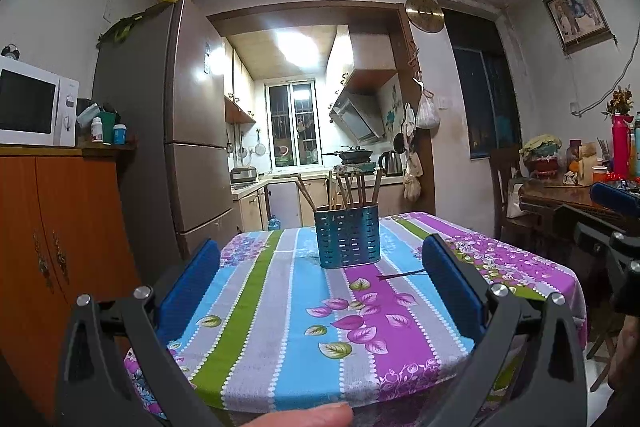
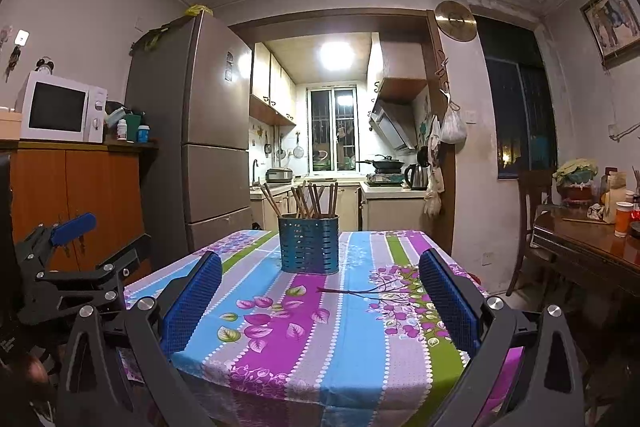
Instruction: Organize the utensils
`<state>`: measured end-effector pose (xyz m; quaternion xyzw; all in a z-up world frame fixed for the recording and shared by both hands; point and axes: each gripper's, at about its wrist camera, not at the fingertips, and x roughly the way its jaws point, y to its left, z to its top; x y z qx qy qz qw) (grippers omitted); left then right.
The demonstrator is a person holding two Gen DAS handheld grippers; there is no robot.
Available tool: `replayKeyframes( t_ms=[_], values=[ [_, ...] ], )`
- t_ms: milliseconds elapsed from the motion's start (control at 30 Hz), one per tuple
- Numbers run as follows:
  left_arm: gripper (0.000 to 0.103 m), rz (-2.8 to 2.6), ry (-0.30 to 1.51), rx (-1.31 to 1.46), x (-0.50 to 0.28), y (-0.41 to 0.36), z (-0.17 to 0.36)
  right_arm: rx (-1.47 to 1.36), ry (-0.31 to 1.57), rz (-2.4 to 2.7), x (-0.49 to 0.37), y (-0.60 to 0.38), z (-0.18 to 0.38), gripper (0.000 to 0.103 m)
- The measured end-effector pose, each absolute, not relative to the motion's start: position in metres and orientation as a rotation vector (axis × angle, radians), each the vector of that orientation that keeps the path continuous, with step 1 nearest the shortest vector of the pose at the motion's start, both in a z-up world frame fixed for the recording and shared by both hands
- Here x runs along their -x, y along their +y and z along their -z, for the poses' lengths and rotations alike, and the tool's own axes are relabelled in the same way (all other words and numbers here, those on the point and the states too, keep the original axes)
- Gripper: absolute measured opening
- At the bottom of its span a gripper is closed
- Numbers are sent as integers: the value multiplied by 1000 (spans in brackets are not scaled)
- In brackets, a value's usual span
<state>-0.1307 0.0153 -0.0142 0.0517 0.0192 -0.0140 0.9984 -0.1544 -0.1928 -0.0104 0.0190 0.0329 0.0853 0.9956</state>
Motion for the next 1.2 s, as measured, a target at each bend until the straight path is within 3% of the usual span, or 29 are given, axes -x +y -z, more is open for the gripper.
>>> replayKeyframes(
  t_ms=[1200],
  values=[
    [98, 28, -63, -9, 132, 24, 9, -54, -64, -172, 156, -189, 12, 98]
  ],
)
